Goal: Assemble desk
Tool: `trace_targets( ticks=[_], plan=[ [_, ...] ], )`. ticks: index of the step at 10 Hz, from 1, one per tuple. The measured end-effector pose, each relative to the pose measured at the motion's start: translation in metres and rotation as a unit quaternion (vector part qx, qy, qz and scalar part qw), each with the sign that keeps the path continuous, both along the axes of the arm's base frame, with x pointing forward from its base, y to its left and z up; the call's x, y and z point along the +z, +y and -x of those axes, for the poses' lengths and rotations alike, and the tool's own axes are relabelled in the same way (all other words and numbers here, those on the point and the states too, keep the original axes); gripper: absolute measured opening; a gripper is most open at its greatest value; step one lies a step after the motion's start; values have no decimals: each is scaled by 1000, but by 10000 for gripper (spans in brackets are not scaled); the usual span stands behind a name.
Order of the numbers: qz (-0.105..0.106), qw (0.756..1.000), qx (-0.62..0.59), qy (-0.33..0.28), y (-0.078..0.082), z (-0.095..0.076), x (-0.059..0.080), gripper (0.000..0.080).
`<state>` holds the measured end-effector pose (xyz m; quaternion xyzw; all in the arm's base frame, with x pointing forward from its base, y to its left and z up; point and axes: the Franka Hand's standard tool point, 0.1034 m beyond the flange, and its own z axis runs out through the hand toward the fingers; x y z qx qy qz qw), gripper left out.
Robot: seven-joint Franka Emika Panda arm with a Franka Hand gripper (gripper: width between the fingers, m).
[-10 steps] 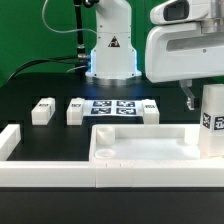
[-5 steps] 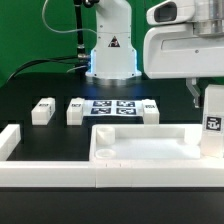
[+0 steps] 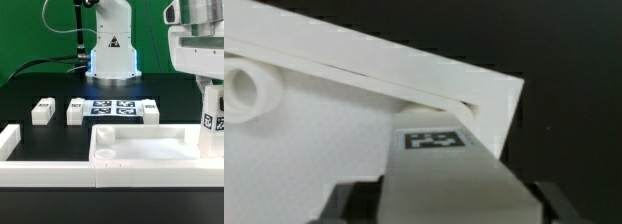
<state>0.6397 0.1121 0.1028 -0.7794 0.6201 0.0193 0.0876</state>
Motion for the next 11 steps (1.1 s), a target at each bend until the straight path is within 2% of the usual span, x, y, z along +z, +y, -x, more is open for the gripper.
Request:
trace_targets(
  ticks=[1,3,4,5,7,9,10,11],
  plan=[
    [-3,1000,-30,5,3,1,0,297],
    [0,1000,3,0,4,1,0,297],
    [10,997,75,-11,5,1,0,512],
    [17,986,161,-25,5,0,1,608],
    [27,958,283,-45,0,0,1,636],
    [31,941,334,-53,0,0,1,647],
    [34,925,374,-59,-1,0,1,647],
    [46,894,442,-66,-2,-1,1,648]
  ],
)
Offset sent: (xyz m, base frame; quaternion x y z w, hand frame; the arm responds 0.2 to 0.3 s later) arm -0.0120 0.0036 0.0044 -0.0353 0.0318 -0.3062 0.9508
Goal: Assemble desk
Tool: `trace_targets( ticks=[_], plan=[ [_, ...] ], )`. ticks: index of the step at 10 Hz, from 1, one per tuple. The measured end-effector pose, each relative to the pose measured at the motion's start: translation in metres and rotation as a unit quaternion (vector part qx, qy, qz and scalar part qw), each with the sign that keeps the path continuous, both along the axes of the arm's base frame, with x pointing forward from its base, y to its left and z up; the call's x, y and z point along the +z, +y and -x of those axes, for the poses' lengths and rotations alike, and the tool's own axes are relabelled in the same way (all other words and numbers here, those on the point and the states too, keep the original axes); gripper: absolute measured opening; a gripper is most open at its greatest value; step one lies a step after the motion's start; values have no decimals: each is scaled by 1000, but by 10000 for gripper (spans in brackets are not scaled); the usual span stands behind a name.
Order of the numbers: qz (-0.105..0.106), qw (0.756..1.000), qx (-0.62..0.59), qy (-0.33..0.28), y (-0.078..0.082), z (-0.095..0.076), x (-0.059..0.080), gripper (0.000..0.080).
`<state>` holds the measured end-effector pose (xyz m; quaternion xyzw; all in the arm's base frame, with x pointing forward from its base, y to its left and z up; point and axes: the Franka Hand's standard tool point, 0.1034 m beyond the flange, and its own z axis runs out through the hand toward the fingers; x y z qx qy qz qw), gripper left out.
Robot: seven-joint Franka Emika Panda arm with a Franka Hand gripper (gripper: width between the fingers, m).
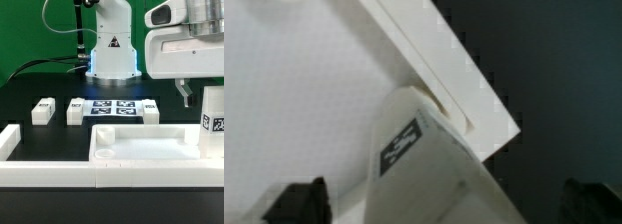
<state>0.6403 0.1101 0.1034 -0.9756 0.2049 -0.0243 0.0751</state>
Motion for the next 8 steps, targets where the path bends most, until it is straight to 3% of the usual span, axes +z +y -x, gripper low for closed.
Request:
trace_targets(
  ticks=[2,3,4,5,6,7,8],
  plan=[
    [41,981,190,-23,-4,-3,1,648],
    [41,979,196,-24,-5,-3,0,648],
    [40,982,184,-23,-4,-3,0,563],
    [39,983,177,-22,-4,-3,0,427],
    [39,984,170,-21,-4,-3,0,427],
    [38,987,157,-20,-4,-3,0,287],
    [35,991,126,-16,-5,-3,0,287]
  ],
)
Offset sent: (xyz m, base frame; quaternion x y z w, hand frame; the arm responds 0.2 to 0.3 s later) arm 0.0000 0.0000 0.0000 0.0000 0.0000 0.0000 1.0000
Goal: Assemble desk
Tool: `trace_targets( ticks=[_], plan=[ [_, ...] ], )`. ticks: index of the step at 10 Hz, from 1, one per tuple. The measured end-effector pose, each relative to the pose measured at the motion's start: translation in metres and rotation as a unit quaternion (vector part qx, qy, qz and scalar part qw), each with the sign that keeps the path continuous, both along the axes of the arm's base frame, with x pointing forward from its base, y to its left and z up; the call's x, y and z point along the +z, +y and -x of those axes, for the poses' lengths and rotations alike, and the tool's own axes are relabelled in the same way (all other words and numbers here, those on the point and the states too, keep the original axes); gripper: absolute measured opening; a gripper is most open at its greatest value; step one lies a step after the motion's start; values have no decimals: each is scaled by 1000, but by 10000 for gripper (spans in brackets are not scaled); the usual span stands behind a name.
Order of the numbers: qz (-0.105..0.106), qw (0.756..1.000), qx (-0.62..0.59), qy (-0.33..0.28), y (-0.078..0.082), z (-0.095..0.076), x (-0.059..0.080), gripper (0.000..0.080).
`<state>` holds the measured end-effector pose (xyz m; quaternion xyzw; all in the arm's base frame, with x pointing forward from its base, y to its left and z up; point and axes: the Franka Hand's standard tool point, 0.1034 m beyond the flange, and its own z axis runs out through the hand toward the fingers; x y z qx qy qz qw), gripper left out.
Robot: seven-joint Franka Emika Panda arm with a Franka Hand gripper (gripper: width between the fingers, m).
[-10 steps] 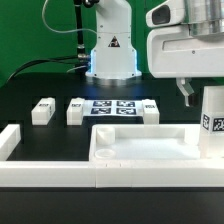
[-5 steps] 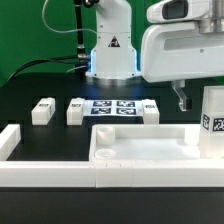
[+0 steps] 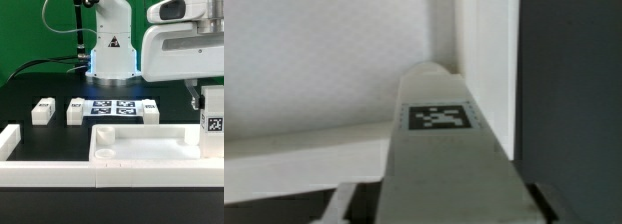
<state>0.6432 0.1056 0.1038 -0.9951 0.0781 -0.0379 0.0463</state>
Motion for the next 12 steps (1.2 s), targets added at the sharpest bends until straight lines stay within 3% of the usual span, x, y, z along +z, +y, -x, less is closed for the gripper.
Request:
trace_targets(
  ticks=[2,4,5,9,10,12],
  plan=[
    [-7,996,-91,8,0,0,0,287],
    [-14,968,-249,26,0,2,0,287],
    [-25,941,-336,34,-1,2,0,287],
    [-74,793,-600,78,0,2,0,288],
    [-75,769,-630,82,1,2,0,288],
    [-75,771,-627,81,2,2,0,288]
  ],
)
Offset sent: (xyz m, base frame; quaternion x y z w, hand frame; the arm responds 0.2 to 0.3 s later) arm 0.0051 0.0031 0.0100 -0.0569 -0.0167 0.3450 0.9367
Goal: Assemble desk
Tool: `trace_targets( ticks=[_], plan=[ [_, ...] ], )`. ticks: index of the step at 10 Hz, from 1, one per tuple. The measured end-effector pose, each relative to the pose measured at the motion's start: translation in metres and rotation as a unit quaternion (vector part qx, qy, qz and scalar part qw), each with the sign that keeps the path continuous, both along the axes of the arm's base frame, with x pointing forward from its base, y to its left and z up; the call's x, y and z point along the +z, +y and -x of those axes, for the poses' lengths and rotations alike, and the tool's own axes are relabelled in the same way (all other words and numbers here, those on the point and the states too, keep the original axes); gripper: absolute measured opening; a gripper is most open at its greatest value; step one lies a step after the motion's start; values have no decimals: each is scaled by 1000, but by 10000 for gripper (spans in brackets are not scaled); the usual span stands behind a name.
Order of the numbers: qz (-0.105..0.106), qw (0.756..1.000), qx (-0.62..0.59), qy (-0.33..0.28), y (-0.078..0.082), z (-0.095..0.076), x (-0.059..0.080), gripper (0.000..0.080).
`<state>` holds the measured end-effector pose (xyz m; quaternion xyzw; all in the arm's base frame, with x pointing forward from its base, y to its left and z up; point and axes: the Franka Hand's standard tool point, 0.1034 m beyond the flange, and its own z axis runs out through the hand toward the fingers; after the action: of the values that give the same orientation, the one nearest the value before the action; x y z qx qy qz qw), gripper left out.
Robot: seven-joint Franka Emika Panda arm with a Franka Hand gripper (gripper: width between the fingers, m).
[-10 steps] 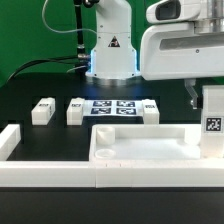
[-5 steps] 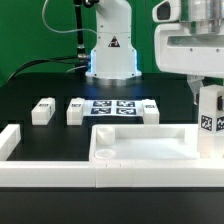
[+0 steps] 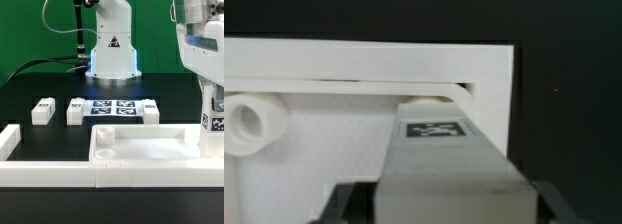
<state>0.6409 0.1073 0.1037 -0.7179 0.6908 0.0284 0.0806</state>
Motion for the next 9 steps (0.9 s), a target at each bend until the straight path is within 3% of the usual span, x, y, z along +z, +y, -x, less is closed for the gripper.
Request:
trace_targets(
  ticks=[2,3,4,5,8,9],
  plan=[
    [13,990,141,-19,1,1,0,586],
    [19,971,235,-33,0,1,-1,586],
    [25,944,327,-47,-1,1,-1,639],
    [26,940,336,-50,-1,1,-1,639],
    [35,896,437,-66,-3,0,-1,649],
    [50,848,521,-86,-3,-4,2,649]
  ],
)
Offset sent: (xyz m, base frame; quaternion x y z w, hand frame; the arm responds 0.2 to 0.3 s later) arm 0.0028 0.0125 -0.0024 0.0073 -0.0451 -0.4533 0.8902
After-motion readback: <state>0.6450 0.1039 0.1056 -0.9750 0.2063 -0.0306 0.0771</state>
